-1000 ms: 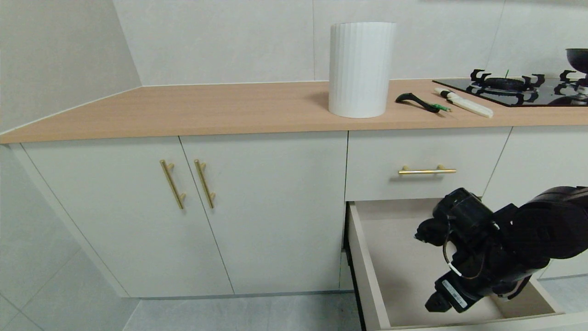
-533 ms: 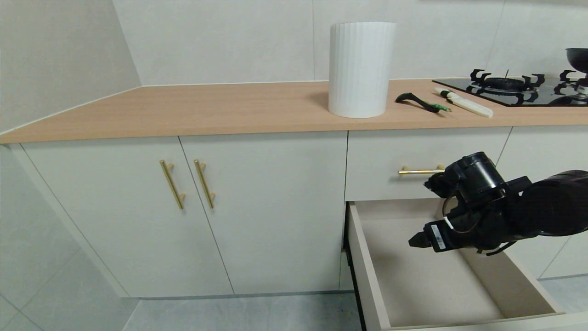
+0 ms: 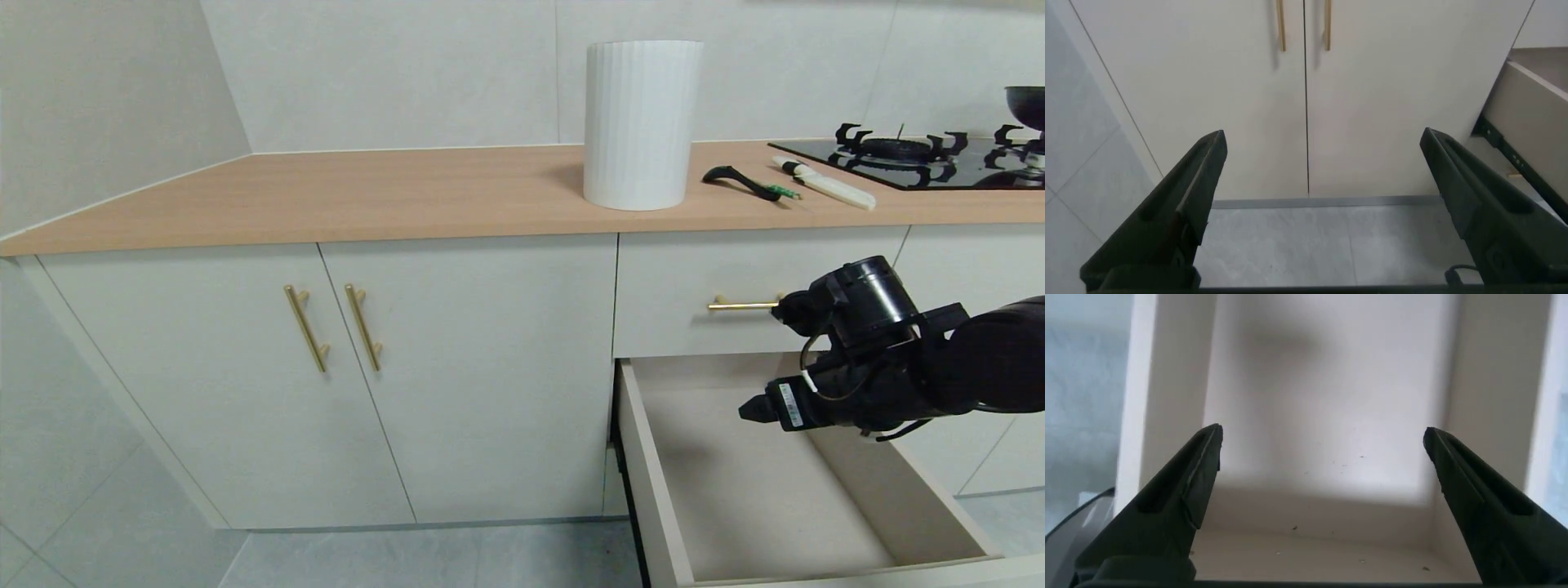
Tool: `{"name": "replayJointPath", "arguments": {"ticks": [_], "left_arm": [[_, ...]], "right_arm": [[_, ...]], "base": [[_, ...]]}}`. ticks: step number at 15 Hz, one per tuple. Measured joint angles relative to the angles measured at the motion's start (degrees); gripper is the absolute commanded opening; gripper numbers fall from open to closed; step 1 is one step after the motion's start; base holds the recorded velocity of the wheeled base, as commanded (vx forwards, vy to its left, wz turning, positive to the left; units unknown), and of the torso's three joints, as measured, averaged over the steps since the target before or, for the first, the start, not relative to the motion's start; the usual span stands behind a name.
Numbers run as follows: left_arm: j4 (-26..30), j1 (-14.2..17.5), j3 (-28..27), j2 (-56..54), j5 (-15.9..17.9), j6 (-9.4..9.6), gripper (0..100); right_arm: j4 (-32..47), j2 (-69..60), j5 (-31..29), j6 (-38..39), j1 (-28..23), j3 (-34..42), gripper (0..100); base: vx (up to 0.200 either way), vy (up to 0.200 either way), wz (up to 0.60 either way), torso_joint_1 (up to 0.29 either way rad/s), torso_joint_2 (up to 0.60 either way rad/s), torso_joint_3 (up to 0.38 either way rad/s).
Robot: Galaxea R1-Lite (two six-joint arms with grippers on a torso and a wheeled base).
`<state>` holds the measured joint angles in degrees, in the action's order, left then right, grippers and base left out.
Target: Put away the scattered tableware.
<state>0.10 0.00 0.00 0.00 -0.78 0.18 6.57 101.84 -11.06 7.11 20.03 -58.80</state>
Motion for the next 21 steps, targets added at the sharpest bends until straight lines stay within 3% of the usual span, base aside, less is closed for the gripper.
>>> {"name": "replayJointPath", "arguments": {"ticks": [21], "left_arm": [[0.00, 0.00, -0.02, 0.00, 0.00, 0.00, 100]], "right_arm": [[-1.65, -0.96, -0.65, -0.16, -1.32, -0.22, 100]], "base": [[0.000, 0.000, 0.00, 0.160, -0.41, -0.258]]}}
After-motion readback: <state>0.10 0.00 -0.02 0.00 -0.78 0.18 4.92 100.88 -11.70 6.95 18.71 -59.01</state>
